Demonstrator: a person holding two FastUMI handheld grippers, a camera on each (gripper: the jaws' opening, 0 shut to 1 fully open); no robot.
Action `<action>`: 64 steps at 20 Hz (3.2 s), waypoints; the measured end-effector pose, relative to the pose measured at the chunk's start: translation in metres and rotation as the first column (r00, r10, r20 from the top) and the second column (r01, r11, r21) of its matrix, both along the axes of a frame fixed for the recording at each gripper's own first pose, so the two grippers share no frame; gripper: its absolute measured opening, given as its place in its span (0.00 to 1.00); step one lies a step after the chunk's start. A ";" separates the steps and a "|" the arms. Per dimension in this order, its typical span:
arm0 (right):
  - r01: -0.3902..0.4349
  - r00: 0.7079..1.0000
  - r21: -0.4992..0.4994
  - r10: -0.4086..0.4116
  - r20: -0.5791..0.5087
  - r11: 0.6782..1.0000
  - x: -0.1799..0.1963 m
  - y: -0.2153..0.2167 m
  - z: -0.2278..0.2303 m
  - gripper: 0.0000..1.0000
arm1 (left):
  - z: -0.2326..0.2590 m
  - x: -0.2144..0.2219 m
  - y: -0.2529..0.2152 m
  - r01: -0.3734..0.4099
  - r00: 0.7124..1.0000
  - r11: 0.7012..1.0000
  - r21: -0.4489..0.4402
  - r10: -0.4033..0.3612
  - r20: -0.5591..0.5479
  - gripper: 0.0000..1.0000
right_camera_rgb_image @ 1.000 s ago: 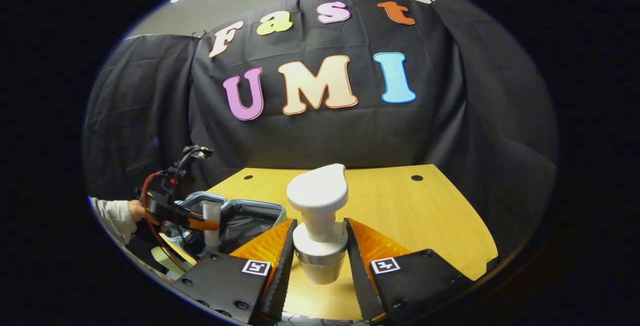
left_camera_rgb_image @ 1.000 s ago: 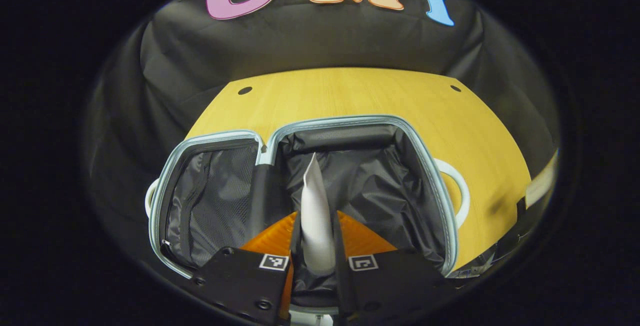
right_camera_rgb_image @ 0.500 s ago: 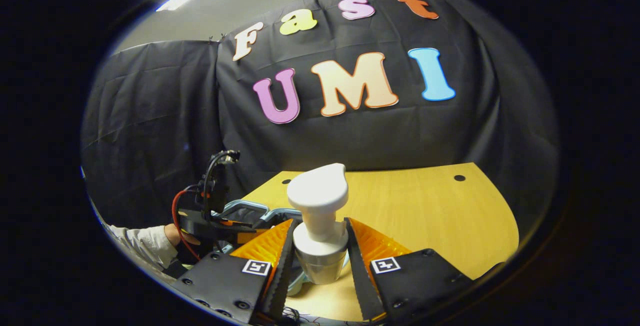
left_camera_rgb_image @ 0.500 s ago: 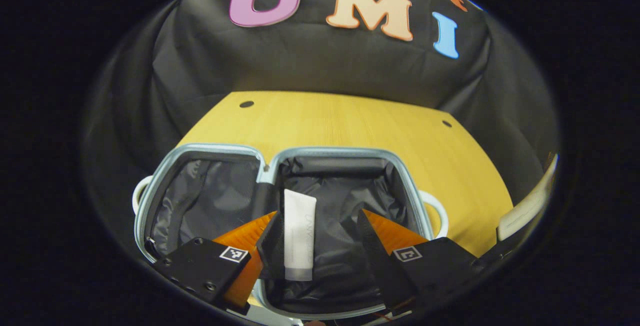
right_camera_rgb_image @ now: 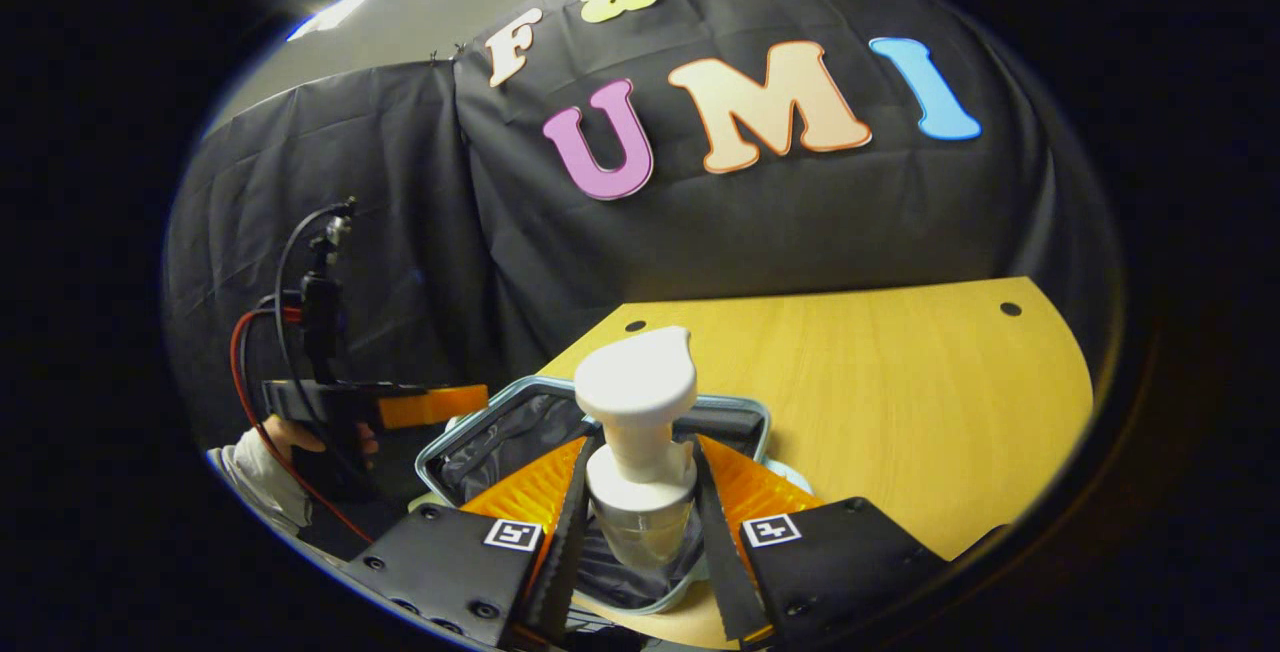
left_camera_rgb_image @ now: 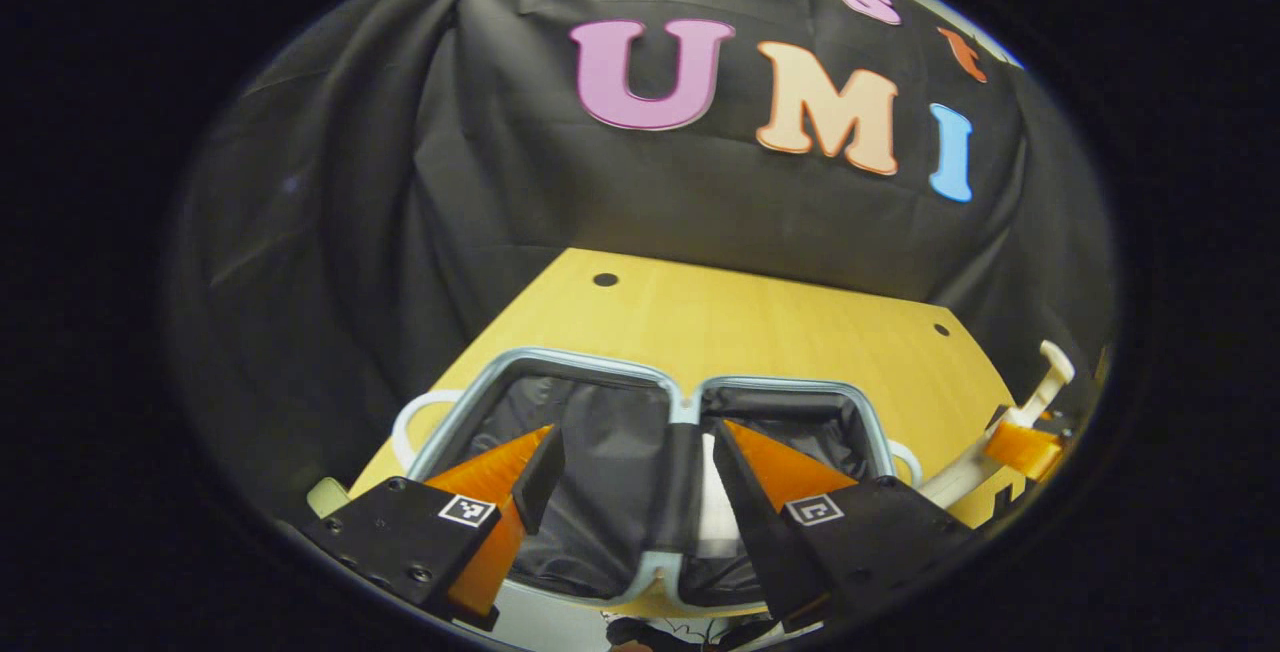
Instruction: First open the suitcase, pack the skin care products into it, and then close the suitcase.
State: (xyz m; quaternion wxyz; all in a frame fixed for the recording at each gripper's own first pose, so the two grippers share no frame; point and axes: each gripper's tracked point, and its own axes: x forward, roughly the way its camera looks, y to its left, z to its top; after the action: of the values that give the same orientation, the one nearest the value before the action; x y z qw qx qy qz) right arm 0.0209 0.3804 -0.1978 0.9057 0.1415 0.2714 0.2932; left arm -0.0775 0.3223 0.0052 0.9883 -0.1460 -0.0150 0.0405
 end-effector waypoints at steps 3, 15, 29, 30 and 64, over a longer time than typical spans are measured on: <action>-0.037 0.996 -0.019 0.035 -0.083 0.999 -0.009 0.021 -0.041 0.58 | -0.017 -0.021 0.032 -0.072 0.997 0.997 -0.013 0.072 -0.018 0.89; 0.011 0.985 -0.088 -0.026 -0.170 0.996 0.012 0.044 -0.090 0.68 | -0.065 -0.075 0.101 -0.242 0.969 0.965 -0.106 0.234 -0.083 0.90; 0.230 0.973 -0.118 -0.233 -0.004 0.966 0.043 0.030 -0.025 0.98 | -0.115 0.038 0.202 -0.146 0.972 0.967 -0.208 0.101 -0.213 0.91; 0.250 0.967 -0.126 -0.253 -0.006 0.960 0.043 0.028 -0.026 0.98 | -0.119 0.050 0.205 -0.121 0.971 0.971 -0.206 0.072 -0.229 0.92; 0.262 0.954 -0.073 -0.247 0.171 0.962 0.046 -0.036 0.034 0.98 | 0.023 -0.008 0.122 0.044 0.994 0.998 0.037 -0.040 -0.101 0.02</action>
State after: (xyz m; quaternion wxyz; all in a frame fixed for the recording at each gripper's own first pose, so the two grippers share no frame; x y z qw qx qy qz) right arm 0.0664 0.3447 -0.1637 0.9605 0.1082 0.1908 0.1711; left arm -0.0851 0.4441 0.0283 0.9911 -0.1248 0.0368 0.0267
